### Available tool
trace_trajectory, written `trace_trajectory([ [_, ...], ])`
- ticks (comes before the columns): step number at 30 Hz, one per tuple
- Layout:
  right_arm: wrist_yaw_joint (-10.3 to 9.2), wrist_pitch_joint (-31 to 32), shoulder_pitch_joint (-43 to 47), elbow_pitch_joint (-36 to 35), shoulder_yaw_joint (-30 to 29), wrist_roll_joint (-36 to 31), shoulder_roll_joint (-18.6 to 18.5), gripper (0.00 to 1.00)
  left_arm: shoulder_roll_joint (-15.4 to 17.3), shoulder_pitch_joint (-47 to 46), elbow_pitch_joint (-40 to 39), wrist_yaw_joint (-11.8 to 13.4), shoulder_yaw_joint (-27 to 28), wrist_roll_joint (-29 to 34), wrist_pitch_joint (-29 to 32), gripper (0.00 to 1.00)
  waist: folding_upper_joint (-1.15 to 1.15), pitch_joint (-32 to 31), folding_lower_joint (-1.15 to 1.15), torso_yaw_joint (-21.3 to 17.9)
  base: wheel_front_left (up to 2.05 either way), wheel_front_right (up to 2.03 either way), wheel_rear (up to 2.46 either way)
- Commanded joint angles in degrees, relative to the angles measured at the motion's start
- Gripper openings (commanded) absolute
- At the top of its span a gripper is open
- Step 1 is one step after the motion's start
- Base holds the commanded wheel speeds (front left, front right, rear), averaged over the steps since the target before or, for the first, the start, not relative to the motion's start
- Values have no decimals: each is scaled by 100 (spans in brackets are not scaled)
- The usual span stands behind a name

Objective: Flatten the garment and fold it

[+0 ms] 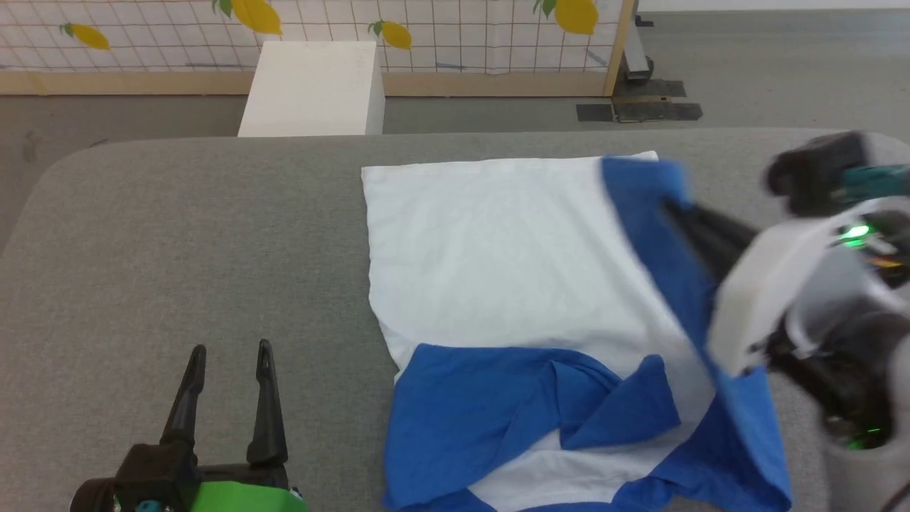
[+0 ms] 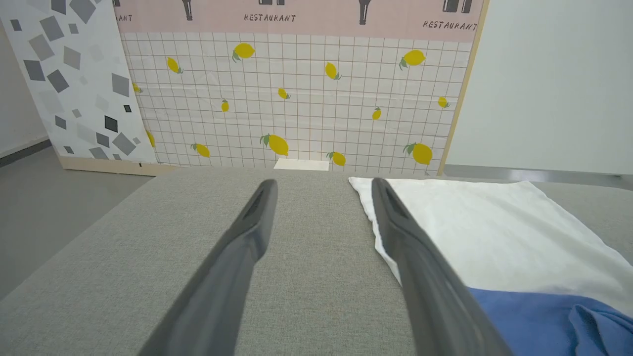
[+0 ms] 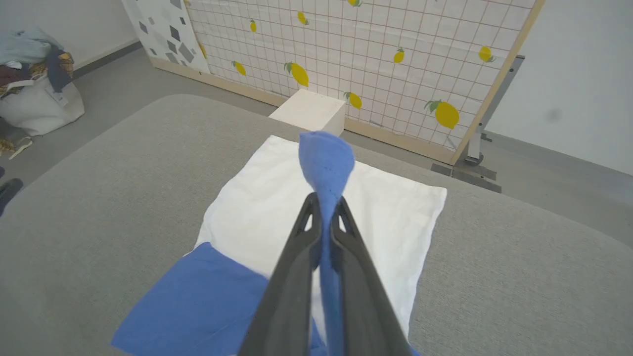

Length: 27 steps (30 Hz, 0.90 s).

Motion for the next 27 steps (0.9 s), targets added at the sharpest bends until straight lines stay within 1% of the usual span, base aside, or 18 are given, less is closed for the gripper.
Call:
trace_trajectory([
  [1, -9, -47, 80, 46, 227, 73, 97, 0, 1, 58, 10, 7, -15, -15, 11, 100, 0, -13, 0, 68, 0, 0, 0],
  [4, -9, -160, 53, 302, 693, 156, 212, 0, -5, 33, 3, 1, -33, -24, 14, 100, 0, 21, 0, 162, 0, 0, 0],
  [8, -9, -462, -4, 890, 1257, 158, 301, 0, -31, -14, 39, -20, -83, -38, 11, 100, 0, 82, 0, 320, 0, 0, 0],
  [15, -9, -1311, -120, 2544, 1973, 32, 633, 0, -98, -147, 184, -79, -183, -76, -8, 100, 0, 153, 0, 629, 0, 0, 0],
  [21, -9, -2173, -333, 3989, 2286, -158, 904, 0, -137, -265, 313, -140, -274, -97, -7, 100, 0, 151, 0, 869, 0, 0, 0],
  [22, -9, -2283, -361, 4186, 2300, -182, 923, 23, -143, -283, 333, -147, -291, -96, -6, 100, 0, 150, 0, 894, 0, 0, 0],
  [23, -9, -2403, -391, 4413, 2292, -205, 939, 48, -154, -310, 357, -159, -318, -94, -2, 100, 0, 151, 0, 934, 0, 0, 0],
  [24, -9, -2485, -421, 4581, 2291, -215, 948, 100, -163, -330, 377, -164, -334, -93, 0, 100, 0, 148, 0, 952, 0, 0, 0],
  [27, -9, -2711, -568, 4894, 2433, -86, 959, 100, -184, -375, 431, -171, -368, -100, 7, 100, 0, 135, 0, 983, 0, 0, 0],
])
